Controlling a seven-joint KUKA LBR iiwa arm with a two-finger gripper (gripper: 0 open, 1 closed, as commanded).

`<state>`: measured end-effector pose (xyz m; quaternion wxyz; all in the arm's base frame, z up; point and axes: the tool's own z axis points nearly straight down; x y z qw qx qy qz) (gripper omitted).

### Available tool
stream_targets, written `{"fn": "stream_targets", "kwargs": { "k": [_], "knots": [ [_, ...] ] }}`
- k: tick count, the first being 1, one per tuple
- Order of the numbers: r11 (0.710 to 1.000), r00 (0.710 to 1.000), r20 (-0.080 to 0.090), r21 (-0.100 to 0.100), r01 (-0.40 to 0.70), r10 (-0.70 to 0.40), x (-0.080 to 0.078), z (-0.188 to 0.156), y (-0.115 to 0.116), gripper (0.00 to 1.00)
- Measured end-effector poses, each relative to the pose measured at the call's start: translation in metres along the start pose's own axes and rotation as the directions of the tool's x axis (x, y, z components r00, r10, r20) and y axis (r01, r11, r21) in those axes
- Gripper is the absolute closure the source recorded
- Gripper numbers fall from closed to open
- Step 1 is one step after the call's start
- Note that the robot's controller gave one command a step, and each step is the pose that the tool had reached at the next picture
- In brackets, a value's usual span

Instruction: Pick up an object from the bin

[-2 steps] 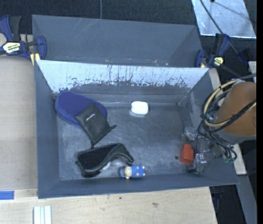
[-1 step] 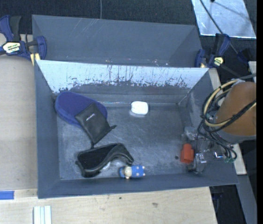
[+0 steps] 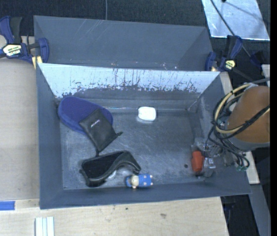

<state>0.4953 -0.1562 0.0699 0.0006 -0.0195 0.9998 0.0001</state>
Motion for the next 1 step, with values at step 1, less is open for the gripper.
{"fn": "stream_targets", "kwargs": {
  "k": [1],
  "knots": [
    [1.000, 1.000, 0.005, 0.002, 0.002, -0.002, -0.0011, -0.0095, -0.0005, 1.00]
  ]
}}
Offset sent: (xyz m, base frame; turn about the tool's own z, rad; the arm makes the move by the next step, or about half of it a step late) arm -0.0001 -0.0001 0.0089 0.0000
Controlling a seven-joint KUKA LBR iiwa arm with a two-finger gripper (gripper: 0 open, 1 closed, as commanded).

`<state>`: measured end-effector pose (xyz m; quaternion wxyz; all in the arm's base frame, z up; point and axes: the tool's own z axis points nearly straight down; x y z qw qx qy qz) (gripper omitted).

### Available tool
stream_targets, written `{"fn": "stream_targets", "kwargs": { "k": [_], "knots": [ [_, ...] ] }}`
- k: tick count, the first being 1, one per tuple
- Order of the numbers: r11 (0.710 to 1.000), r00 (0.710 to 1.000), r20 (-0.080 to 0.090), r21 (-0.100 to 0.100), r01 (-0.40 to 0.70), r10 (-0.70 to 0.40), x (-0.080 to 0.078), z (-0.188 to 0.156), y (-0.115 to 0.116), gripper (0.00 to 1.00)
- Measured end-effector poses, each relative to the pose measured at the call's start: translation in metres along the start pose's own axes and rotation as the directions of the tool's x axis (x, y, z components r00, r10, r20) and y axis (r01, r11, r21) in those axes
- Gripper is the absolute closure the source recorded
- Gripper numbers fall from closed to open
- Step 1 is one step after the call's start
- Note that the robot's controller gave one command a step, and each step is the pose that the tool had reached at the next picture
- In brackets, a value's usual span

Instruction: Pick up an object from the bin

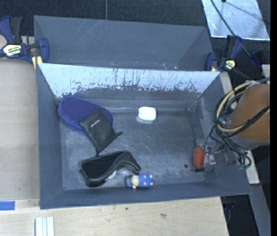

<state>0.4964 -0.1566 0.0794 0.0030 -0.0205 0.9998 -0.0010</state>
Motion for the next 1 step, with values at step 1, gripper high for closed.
{"fn": "stream_targets", "kwargs": {
  "k": [1],
  "knots": [
    [1.000, 1.000, 0.004, 0.002, 0.000, 0.000, -0.0029, -0.0711, -0.0012, 1.00]
  ]
}}
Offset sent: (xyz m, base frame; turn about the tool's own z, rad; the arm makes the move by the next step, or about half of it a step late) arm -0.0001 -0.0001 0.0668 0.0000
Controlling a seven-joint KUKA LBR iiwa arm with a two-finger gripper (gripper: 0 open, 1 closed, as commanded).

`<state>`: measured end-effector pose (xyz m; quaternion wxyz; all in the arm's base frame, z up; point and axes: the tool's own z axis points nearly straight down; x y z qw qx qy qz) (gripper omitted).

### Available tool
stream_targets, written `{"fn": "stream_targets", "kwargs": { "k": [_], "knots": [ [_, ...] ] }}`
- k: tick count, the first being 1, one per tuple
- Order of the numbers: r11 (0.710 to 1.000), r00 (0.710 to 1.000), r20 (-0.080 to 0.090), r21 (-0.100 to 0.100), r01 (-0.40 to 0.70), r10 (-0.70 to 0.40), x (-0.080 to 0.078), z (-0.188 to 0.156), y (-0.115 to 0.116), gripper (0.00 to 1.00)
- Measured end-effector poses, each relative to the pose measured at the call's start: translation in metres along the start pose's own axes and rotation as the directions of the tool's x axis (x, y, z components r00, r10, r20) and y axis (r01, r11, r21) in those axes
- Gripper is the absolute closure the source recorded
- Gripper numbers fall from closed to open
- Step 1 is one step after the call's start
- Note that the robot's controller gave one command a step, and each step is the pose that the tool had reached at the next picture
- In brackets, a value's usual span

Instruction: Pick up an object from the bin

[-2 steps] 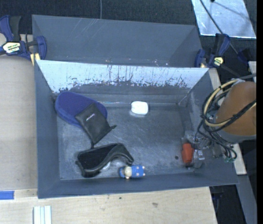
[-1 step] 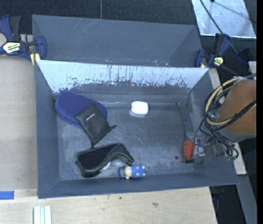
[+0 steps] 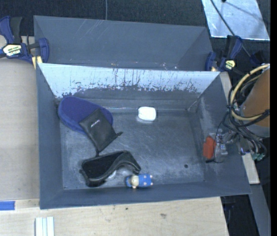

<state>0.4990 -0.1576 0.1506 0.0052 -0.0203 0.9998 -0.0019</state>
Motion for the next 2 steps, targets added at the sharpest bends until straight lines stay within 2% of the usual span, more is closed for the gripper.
{"fn": "stream_targets", "kwargs": {
  "k": [1, 2],
  "knots": [
    [1.000, 1.000, -0.003, -0.001, -0.001, 0.001, -0.002, -0.028, -0.001, 1.00],
    [1.000, 1.000, -0.004, -0.002, -0.002, 0.002, -0.004, -0.040, -0.001, 1.00]
  ]
}}
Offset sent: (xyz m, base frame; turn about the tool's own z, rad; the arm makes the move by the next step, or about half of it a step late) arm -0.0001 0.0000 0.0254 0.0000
